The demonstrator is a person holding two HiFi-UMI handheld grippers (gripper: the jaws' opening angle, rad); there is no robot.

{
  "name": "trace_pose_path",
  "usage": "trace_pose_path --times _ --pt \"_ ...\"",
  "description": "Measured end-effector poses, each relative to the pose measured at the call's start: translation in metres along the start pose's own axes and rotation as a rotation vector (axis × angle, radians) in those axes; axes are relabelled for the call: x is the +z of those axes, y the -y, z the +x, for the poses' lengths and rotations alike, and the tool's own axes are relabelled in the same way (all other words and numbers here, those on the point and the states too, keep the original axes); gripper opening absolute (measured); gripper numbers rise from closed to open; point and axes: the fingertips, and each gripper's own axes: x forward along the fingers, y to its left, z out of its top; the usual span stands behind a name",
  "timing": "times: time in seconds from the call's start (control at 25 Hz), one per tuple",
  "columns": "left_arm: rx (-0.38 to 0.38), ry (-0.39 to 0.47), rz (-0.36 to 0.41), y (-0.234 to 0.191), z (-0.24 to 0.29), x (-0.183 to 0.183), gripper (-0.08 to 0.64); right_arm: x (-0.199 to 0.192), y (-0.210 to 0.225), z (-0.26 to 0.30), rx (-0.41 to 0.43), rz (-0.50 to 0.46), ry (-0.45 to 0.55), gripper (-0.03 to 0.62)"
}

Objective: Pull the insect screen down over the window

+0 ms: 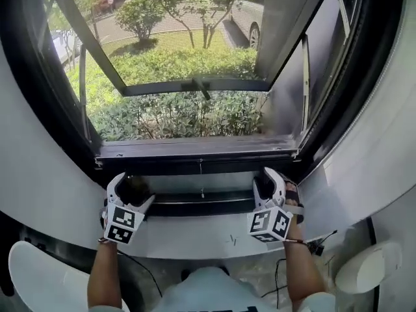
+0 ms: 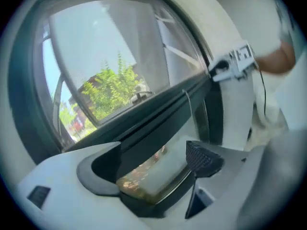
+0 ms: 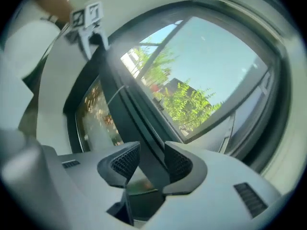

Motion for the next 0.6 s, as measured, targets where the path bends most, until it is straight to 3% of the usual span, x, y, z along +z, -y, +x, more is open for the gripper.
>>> trace_pose_path --times 0.08,0.12,0.2,0.24,0.28,0.44,0.6 --pt "-0.027 0.133 -0.257 0.023 -0.013 0.012 0.378 0.008 -0.011 -0.016 0.058 0.292 0.083 0.161" --pt "-0.030 0.178 -0.346 0.036 -0.018 0.014 0.284 0.011 -0.019 -0.024 0.098 0.430 0.120 0.160" --pt "-0.013 0.226 -0.449 0.066 -0.025 0.008 0.103 0.013 -0.036 -0.037 0.173 0.669 0.177 0.111" --pt "0.004 0.238 -0.483 0.081 -0.029 0.004 0.019 0.012 -0.046 -0.044 0.200 0.757 0.196 0.057" --pt "0.021 0.246 -0.516 0.096 -0.033 -0.001 0.014 0.010 -0.055 -0.049 0.221 0.815 0.209 0.008" --pt "0.080 0.231 -0.640 0.145 -0.045 -0.023 0.014 0.001 -0.099 -0.066 0.283 0.859 0.218 0.007" --pt "0.101 0.170 -0.656 0.182 -0.051 -0.036 0.014 -0.010 -0.134 -0.070 0.367 0.884 0.209 0.006"
